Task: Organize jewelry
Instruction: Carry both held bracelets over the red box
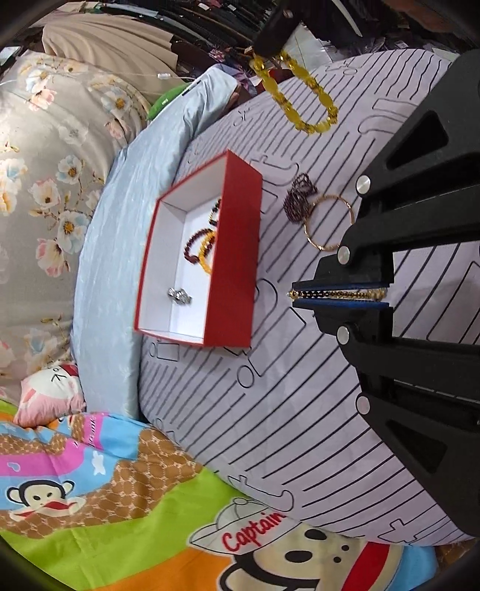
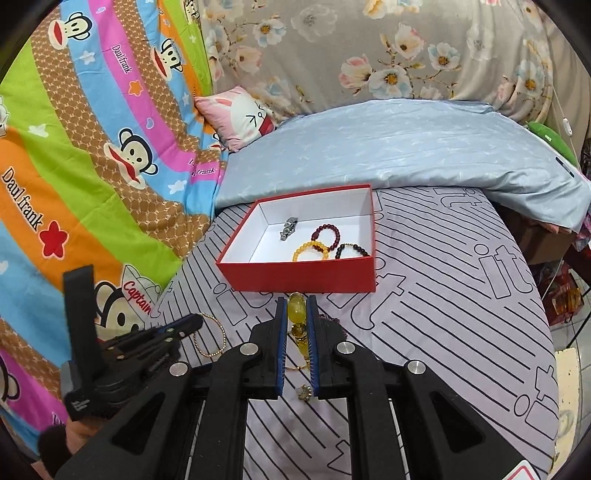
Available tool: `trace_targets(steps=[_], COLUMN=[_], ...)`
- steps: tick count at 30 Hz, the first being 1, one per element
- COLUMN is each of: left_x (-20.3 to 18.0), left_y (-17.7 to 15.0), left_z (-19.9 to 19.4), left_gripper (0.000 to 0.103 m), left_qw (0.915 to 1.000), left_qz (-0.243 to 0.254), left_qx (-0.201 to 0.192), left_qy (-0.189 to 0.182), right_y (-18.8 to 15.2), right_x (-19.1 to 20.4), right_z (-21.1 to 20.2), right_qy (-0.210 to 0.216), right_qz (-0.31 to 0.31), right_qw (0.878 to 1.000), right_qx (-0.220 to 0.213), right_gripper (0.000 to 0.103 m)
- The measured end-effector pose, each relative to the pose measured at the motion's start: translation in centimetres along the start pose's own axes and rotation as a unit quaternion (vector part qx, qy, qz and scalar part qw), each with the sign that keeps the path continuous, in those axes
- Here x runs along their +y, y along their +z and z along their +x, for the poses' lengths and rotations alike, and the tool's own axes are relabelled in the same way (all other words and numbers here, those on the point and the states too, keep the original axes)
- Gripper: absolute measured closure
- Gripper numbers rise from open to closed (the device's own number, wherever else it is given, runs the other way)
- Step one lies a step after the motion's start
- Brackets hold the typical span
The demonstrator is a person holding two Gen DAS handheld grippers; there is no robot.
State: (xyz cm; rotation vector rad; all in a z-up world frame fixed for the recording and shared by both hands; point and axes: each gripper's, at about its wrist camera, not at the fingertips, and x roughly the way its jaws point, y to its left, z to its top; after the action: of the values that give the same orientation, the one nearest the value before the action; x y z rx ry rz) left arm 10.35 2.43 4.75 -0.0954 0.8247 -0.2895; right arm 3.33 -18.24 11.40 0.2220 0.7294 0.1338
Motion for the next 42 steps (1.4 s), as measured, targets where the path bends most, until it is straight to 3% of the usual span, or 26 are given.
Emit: trace_targets(steps=[9,18,25,30,36,42], left_x=[-1.2,-2.3,-2.3,-1.6,-1.2,-1.0], left_y=[2.6,8.6,12.9,14.5,14.6,14.2], left_z=[-1.2,0.6,5.6,9.4,13.2,15.7], left_gripper=[0.100,0.100,0.100,0.100,0.100,0.099], left_qw=[0.9996,0.9984,0.9992,0.9998,0.9999,0.9994], left_qz=[0.008,0.023,0.021,0.011,0.007,0.011], left_qx=[-0.015,-0.041,-0.031,-0.014,0.009,0.025], left_qy=[-0.024,-0.033,-0.013,-0.002,0.010,0.023], right_y=[0.3,5.9,10.6,12.2,12.3,11.8], right_x=[-0.6,0.2,0.4,0.4,-0.9,-2.6], right_z=[1.5,4.5,10.1,14.4,19.4,22.4], right_qy=[-0.012,-0.014,-0.010,-0.001,0.005,-0.040], right_qz=[0.000,-0.029,-0.036,-0.032,-0.013,-0.022], right_qw=[1.000,0.999,0.999,0.999,0.999,0.997], right_qx=[0.010,-0.018,-0.012,0.004,0.041,0.058], right_gripper=[0.093,0.093,0.093,0.093,0.093,0.092])
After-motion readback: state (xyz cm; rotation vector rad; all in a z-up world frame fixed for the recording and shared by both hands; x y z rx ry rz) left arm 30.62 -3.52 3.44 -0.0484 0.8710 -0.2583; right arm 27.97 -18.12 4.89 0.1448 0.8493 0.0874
